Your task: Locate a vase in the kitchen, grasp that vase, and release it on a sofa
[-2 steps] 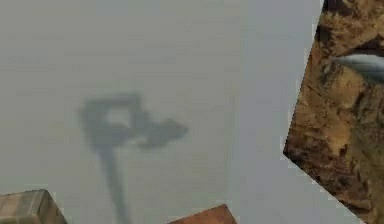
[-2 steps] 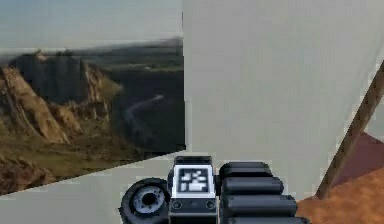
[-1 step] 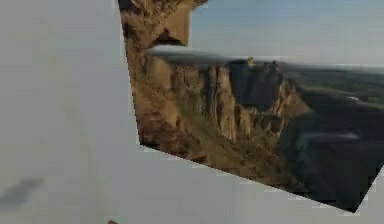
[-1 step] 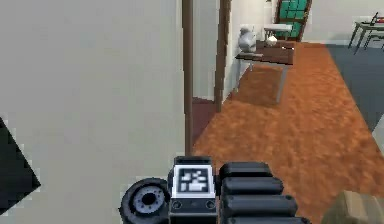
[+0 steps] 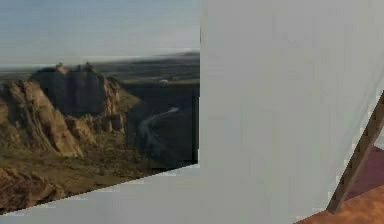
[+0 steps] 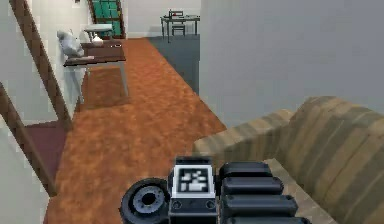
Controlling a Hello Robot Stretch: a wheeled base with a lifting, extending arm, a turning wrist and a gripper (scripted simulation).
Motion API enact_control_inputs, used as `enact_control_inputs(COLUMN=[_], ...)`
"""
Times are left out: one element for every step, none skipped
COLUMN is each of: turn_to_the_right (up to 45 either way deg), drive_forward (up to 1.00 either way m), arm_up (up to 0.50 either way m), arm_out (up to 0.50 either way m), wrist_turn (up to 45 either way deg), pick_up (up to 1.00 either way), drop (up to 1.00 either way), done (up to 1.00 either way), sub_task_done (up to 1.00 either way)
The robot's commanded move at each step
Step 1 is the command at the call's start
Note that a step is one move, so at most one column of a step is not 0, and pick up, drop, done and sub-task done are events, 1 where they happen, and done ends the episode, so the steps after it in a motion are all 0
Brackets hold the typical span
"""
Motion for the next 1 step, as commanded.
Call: enact_control_inputs(turn_to_the_right=[12.0], drive_forward=[0.0], arm_up=[0.0], arm_out=[0.0], wrist_turn=[0.0], pick_up=[0.0], drop=[0.0], done=[0.0], sub_task_done=[0.0])
